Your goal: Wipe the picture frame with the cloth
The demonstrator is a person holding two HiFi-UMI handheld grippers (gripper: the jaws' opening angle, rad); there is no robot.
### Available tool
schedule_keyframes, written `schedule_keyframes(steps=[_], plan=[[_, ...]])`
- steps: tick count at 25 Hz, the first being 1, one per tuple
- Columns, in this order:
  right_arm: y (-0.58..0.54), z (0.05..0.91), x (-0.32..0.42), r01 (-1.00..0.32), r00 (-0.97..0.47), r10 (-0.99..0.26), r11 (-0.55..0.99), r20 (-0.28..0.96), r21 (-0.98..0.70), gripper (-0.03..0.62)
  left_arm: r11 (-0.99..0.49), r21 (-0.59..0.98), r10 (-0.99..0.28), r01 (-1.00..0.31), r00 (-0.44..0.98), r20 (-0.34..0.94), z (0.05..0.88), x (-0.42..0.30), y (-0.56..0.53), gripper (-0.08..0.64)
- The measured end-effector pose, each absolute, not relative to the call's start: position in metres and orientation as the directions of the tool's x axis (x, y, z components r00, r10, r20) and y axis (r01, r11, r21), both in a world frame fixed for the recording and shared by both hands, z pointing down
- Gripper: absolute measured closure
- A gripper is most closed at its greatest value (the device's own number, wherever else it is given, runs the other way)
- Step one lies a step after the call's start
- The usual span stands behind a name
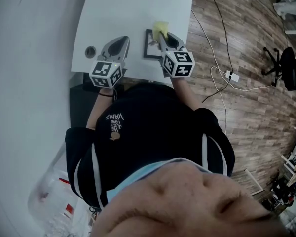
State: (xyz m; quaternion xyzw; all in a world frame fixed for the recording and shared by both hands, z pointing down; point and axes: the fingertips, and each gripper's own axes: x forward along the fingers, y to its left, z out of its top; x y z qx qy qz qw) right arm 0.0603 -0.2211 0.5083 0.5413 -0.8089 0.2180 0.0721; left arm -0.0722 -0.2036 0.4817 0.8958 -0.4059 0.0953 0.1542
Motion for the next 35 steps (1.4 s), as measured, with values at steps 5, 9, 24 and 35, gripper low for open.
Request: schedule_keyframes(steps=[5,9,24,35], plan=[[-0.229,0.517,0.052,-0.902,-0.422,-0.827,0.340,0.371,-0.267,0.546,-0.612,0.200,-0.704,-0.765,0.643,0.302,0.484,-0.074,-0.206,0.541],[-0.236,0.526,0.045,-0.897,-0.435,-0.812,0.353,0.389,-0.266,0.546,-0.602,0.202,-0.709,-0.773,0.633,0.310,0.486,-0.077,-0.207,0.541],[-0.244,0.587,0.030,-0.899,-0.437,-0.748,0.346,0.500,-0.269,0.546,-0.541,0.214,-0.734,-0.813,0.581,0.352,0.499,-0.099,-0.204,0.541],[-0.246,0.619,0.023,-0.907,-0.420,-0.694,0.351,0.585,-0.235,0.546,-0.548,0.221,-0.726,-0.807,0.590,0.353,0.500,-0.097,-0.207,0.541]])
